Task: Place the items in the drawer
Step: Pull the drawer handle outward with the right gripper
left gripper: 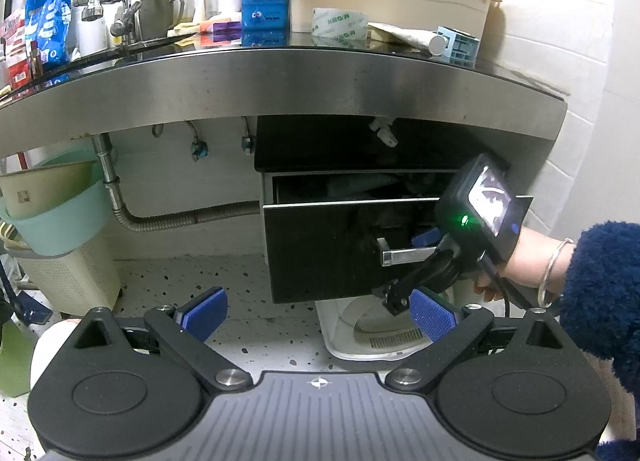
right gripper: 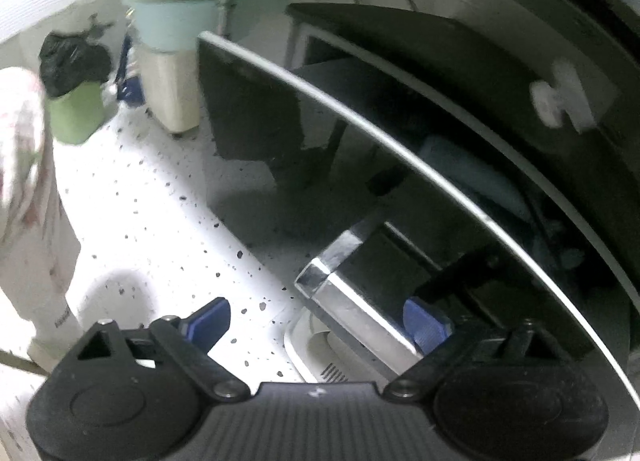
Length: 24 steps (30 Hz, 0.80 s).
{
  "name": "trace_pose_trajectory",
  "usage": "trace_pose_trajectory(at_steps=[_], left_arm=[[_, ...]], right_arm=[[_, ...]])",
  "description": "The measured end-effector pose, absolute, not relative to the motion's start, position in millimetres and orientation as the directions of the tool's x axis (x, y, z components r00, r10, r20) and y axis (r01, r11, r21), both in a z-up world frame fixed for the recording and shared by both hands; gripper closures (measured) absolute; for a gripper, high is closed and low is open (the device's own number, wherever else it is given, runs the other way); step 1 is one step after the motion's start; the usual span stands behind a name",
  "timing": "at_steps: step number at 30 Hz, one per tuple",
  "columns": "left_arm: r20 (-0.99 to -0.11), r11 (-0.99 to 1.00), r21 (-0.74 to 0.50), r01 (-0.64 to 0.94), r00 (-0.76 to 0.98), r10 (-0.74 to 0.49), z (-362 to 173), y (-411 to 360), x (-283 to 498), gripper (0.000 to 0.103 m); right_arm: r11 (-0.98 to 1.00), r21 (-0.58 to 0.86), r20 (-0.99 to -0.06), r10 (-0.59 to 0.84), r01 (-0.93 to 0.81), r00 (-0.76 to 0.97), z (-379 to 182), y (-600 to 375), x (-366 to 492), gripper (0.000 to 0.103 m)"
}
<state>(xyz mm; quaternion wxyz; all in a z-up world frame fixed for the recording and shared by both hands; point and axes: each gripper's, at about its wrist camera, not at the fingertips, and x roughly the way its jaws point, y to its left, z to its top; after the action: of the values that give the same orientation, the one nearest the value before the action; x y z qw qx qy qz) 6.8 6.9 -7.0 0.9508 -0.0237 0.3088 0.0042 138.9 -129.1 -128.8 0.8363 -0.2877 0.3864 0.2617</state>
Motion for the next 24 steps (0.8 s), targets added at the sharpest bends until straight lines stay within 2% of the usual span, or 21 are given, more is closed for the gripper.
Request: trace_pose_trajectory(at_steps=[7,12,17,24], left_arm=[[-0.583,0.998,-0.066,-0.022,0.812,-0.02,-7,9,6,0.004],[-0.576,0.998,-0.069,-0.006,0.816,-0.035,-5,8,4,0.004],[-0.572,0.997,-0.072,-0.013,0.82,-0.031,-3,10,4,0.004],[-0.574,0.996,-0.087,-0.022,0.818,-0.032,-4,14,6,0.004]], right_arm=[[0.91,-0.104,-0.639,0.248,-0.401,0.728,-98,-166,109,0.01],[0.979,-0.048,-0.556,0.137,-0.197,0.82,-99,-182,90,0.01],[0.995,-0.052,-0.561,0.042,-0.085,0.827,-107,-183,99,0.01],[0.994,-0.089,-0.595,0.003,-0.069,0.804,-114,-174,113,0.01]])
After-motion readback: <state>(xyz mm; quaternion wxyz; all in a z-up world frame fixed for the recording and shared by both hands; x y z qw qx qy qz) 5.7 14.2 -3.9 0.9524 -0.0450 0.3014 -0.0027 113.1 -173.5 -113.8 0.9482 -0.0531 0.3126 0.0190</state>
